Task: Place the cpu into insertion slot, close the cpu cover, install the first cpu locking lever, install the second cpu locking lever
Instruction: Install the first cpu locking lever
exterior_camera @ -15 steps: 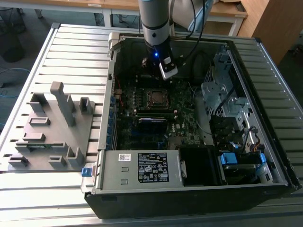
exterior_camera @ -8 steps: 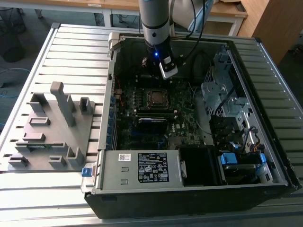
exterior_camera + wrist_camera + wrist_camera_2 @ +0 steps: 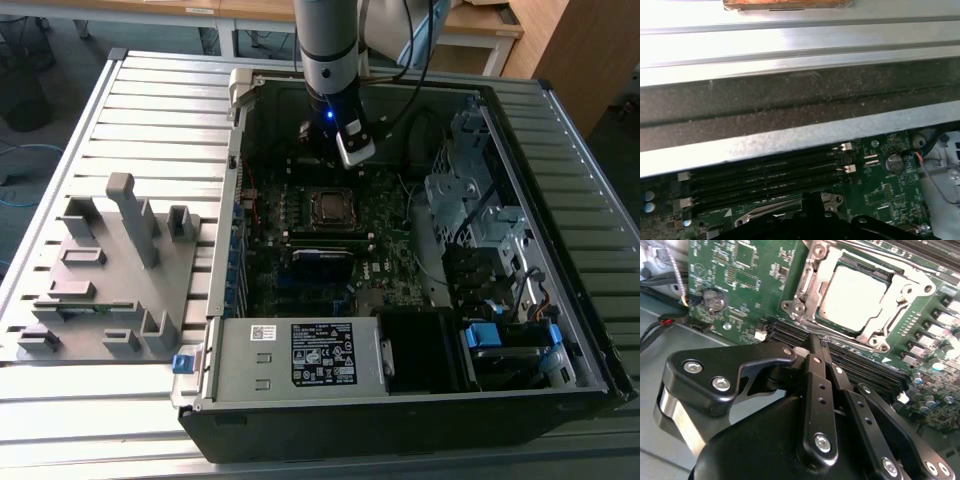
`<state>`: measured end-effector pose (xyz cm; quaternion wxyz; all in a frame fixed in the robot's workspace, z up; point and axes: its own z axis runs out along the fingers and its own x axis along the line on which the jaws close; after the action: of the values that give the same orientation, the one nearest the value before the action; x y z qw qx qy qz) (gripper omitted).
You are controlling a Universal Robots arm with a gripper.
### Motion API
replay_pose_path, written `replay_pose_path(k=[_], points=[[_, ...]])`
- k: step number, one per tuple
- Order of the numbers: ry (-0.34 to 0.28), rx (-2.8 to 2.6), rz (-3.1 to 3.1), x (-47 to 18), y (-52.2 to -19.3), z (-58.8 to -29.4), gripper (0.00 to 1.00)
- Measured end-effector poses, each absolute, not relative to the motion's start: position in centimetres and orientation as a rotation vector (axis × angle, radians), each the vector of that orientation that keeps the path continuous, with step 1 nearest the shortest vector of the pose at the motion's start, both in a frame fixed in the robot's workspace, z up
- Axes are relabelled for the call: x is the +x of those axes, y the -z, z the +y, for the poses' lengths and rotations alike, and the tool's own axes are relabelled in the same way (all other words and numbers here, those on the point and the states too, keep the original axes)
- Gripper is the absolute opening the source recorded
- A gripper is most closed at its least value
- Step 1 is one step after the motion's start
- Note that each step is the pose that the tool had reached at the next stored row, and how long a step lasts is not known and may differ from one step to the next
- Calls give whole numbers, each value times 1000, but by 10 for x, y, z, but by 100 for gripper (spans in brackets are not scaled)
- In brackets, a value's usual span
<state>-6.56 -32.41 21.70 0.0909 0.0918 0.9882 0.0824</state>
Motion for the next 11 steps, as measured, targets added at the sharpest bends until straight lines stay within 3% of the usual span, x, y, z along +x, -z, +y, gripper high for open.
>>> replay_pose_path(k=[11], points=[[-244,277,2956,-66,-217,-324,10]])
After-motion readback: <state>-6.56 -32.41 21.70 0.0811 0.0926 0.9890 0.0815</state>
